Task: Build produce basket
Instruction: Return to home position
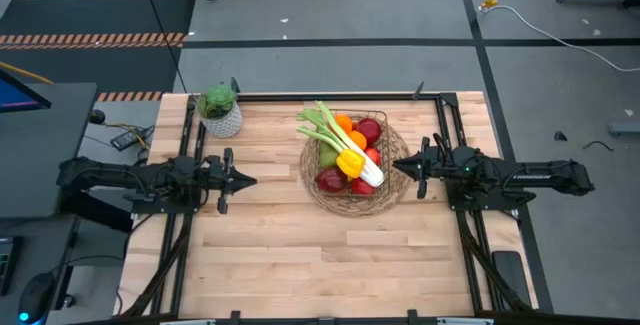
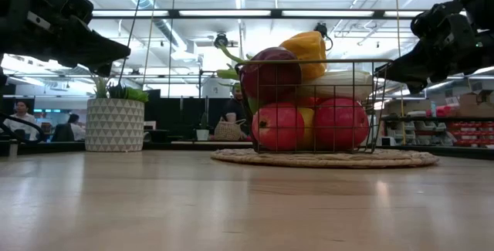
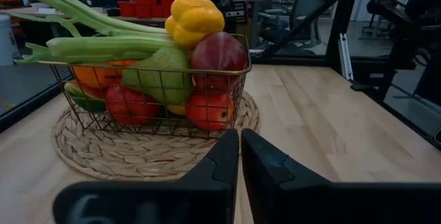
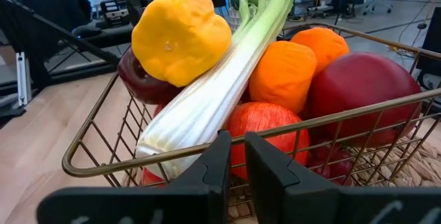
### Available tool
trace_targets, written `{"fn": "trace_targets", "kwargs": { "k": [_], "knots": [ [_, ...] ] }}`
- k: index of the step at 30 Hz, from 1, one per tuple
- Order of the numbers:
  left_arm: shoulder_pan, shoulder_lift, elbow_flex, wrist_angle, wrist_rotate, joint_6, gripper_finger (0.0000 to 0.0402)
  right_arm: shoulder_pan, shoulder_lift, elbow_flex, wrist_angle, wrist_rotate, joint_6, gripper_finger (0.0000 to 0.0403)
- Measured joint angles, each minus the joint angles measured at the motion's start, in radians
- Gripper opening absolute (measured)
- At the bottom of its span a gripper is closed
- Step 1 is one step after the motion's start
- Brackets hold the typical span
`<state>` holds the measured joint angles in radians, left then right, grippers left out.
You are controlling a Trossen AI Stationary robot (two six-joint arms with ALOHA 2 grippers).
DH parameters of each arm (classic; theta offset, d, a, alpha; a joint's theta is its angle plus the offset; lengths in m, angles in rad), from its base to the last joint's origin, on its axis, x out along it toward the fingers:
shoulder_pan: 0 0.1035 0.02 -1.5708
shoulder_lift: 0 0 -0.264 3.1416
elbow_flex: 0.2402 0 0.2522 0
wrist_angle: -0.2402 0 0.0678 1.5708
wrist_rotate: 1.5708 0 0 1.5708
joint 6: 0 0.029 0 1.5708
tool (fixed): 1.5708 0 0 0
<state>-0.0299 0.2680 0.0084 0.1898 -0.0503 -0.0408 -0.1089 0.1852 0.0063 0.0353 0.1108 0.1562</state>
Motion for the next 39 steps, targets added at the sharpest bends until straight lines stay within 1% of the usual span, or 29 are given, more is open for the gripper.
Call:
{"fn": "trace_targets", "kwargs": {
  "k": [7,17,26,34,39],
  "knots": [
    [0.000,0.000,0.000,0.000,0.000,0.000,0.0035,0.000,0.000,0.000,0.000,0.000,-0.001,0.0050],
    [0.000,0.000,0.000,0.000,-0.001,0.000,0.0024,0.000,0.000,0.000,0.000,0.000,-0.001,0.0050],
    [0.000,0.000,0.000,0.000,-0.001,0.000,0.0035,0.000,0.000,0.000,0.000,0.000,-0.001,0.0050],
    [0.000,0.000,0.000,0.000,-0.001,0.000,0.0026,0.000,0.000,0.000,0.000,0.000,-0.001,0.0050],
    [0.000,0.000,0.000,0.000,-0.001,0.000,0.0030,0.000,0.000,0.000,0.000,0.000,-0.001,0.0050]
  ]
}}
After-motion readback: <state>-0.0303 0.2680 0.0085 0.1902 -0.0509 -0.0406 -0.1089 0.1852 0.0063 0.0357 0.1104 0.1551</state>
